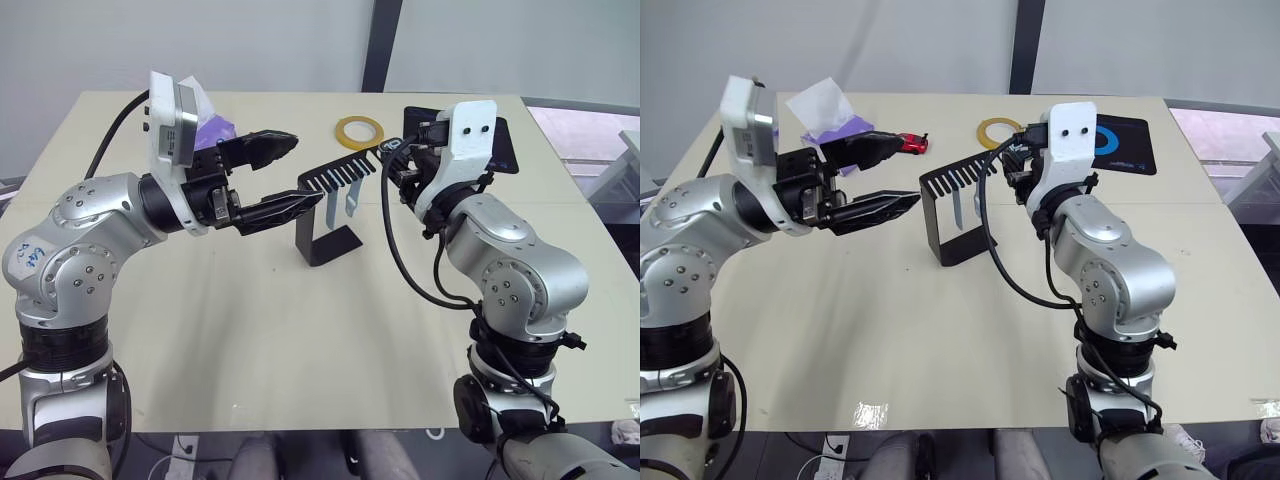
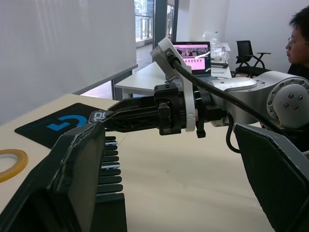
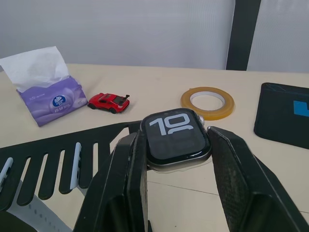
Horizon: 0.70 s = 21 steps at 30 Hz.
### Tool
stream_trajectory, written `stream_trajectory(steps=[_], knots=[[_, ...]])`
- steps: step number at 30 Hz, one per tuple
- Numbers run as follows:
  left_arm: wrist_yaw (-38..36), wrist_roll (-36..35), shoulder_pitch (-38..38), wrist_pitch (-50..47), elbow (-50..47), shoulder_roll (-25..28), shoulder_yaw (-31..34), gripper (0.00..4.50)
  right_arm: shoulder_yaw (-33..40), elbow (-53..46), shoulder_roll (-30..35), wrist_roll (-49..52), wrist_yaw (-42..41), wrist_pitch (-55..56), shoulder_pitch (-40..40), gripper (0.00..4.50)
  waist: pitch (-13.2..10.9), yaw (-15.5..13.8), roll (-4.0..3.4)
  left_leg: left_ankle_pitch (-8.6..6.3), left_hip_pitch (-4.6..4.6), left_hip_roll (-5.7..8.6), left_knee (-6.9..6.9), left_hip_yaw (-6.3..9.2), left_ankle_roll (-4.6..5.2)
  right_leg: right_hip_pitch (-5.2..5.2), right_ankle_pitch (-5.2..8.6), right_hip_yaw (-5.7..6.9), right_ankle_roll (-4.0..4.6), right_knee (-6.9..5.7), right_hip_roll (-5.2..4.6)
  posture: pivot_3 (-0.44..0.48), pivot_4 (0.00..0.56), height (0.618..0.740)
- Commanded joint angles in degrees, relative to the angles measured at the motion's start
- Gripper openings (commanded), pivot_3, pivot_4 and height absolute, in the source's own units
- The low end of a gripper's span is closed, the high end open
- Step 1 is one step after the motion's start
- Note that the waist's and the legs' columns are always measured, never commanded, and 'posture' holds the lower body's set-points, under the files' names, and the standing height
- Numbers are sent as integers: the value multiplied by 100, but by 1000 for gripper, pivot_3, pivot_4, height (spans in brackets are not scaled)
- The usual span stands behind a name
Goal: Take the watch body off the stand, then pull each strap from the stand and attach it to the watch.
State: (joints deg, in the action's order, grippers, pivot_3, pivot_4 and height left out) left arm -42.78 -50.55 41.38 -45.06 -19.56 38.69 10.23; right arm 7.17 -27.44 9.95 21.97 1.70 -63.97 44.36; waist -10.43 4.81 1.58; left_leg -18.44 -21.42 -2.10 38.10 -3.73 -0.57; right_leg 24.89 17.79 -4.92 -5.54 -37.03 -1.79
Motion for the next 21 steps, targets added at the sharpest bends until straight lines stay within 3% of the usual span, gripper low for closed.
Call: stream_trajectory(steps=[1,6,12,16,21], knots=[[-52,-70,27,100,-109,-17,69,4500,68,-513,137,82,-136,48,116,1497,0,-2,0,0,-2,0,0,0,0,2,0,0,0,0,0,0,150,738],[-151,-157,98,57,-81,-138,-19,4500,497,-1412,643,446,-536,-324,-263,1497,-1,-18,-2,1,-12,0,-1,0,-1,13,0,1,0,-1,-1,0,150,738],[-500,-302,141,-35,-59,-247,-204,4500,1400,-2507,1095,1013,-887,-827,-1327,1497,-1,-58,0,-1,-23,1,-5,4,1,11,-2,4,-4,4,-3,0,150,738],[-763,-302,171,-25,-22,-328,-410,4500,1918,-3097,902,1121,-799,-876,-2367,1497,-1,-46,0,-2,-21,1,-4,2,3,12,-2,-2,-4,14,3,0,150,738],[-995,-266,227,-12,61,-402,-583,4500,1904,-3256,597,1032,-515,-259,-3853,1497,-1,-30,0,-1,-11,2,-7,0,5,6,-2,-18,-4,10,15,0,150,738]])
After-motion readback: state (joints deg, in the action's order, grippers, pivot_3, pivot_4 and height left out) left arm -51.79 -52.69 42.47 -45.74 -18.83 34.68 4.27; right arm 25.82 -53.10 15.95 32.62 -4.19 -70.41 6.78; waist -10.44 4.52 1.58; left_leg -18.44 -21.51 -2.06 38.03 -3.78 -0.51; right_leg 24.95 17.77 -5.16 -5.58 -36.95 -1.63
